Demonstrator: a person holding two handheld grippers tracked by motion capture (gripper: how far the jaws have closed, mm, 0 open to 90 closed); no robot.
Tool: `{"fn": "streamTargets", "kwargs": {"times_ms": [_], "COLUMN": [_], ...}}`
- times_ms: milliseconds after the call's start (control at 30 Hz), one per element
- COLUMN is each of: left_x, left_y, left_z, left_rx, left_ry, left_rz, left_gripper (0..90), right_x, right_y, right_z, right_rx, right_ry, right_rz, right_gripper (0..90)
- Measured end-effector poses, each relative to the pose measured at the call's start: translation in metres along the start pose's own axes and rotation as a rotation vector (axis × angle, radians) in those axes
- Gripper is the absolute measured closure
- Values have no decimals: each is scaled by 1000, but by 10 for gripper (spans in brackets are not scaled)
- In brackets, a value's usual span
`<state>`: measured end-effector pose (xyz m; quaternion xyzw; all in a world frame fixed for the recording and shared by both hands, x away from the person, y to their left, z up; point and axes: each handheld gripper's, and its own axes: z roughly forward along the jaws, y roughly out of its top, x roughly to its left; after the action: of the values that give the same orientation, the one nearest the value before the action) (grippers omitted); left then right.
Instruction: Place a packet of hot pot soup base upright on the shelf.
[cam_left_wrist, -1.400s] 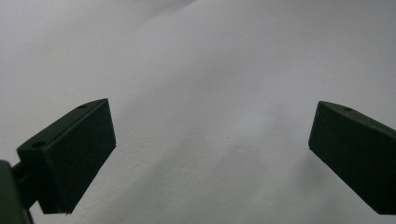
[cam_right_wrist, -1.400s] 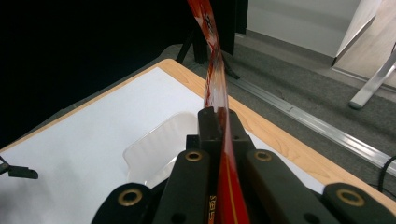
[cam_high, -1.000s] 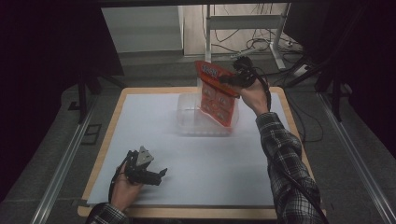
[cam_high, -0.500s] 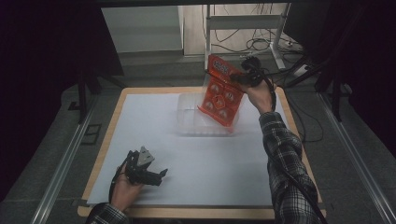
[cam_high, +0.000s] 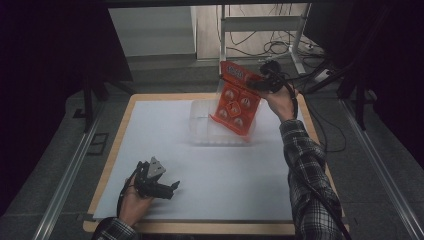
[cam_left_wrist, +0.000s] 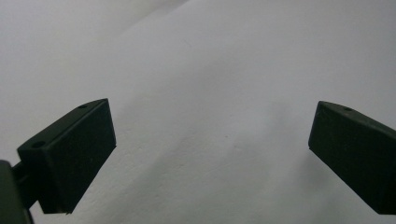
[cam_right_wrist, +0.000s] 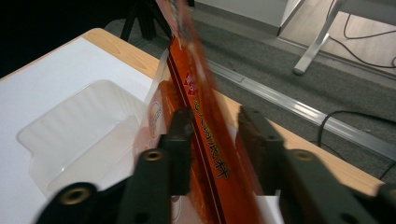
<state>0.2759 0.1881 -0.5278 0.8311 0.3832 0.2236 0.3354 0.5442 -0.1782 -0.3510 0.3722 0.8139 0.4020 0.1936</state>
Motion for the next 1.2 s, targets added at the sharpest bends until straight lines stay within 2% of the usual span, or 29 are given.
{"fn": "streamTargets", "kwargs": {"times_ms": [300,567,800,933,1100,1200], "left_x": [0,-1,-1,-1,0,1], "left_y": [0,0,0,0,0,-1], "left_z": [0,-1,-1,-2,-2,-2], "left_rx": [0,-5,-8,-13,-23,-29], "left_ry": [-1,3,6,7,2,-3], "left_rz": [2,4,3,3,0,-1], "left_gripper": [4,4,4,4,3,1], "right_x": [5,2,4,6,10,16], "right_y": [0,-6,-14,-20,-27,-32], "right_z": [-11,-19,-29,-37,-50,-57], "right_rx": [-40,-50,-54,-63,-71,-69], "right_ry": [12,23,42,42,70,64], "right_rz": [-26,-13,-26,-34,-37,-59], "right_gripper": [420,262,149,108,71,56]}}
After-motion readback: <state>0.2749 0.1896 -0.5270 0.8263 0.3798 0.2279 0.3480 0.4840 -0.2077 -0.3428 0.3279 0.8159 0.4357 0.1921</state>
